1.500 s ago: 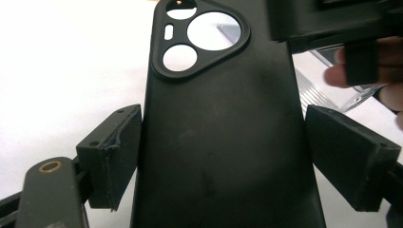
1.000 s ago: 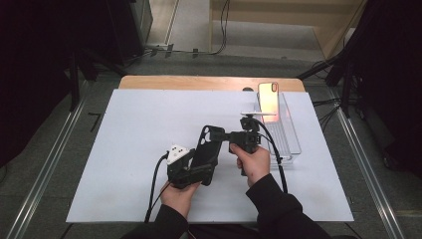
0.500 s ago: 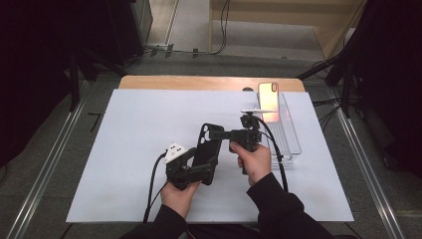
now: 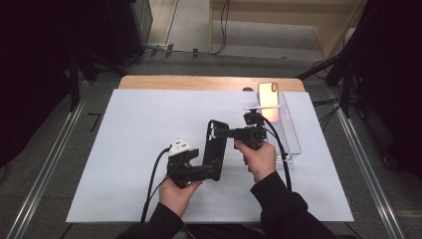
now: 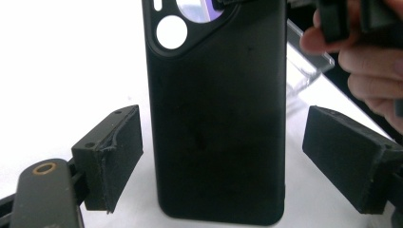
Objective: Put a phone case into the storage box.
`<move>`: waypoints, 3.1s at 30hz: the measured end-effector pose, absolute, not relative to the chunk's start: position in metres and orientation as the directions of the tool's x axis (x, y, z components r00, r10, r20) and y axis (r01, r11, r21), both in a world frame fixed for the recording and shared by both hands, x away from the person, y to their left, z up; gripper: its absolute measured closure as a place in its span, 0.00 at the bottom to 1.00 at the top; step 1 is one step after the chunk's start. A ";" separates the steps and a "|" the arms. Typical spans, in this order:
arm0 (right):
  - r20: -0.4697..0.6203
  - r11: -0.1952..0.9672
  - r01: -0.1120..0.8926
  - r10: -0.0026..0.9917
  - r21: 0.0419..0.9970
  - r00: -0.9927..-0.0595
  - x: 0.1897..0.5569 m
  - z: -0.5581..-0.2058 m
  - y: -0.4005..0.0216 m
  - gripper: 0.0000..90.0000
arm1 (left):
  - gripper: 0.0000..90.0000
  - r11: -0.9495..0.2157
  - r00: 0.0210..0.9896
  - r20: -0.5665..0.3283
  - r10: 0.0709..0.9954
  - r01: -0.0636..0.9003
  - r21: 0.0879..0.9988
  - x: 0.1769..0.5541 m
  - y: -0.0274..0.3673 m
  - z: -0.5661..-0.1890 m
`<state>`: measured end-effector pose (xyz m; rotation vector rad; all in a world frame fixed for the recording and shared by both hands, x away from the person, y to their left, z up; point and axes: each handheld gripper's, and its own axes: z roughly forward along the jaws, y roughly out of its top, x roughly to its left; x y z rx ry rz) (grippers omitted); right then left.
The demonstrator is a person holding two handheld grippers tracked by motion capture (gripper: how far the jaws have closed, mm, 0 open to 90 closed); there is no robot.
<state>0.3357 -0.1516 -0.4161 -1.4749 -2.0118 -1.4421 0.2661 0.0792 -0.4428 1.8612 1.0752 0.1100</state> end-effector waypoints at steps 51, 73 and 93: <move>0.414 0.275 0.563 0.449 0.779 -0.792 0.306 -0.405 -0.167 0.87 | 0.33 -0.463 0.845 -0.356 0.399 0.521 0.717 0.327 0.113 -0.401; 0.344 0.371 0.431 0.279 0.822 -0.897 0.305 -0.404 -0.157 0.87 | 0.33 -0.457 0.892 -0.355 0.279 0.448 0.768 0.342 0.117 -0.398; 0.379 0.355 0.433 0.213 0.829 -0.901 0.308 -0.410 -0.155 0.87 | 0.69 -0.462 0.899 -0.403 0.174 0.436 0.772 0.340 0.118 -0.400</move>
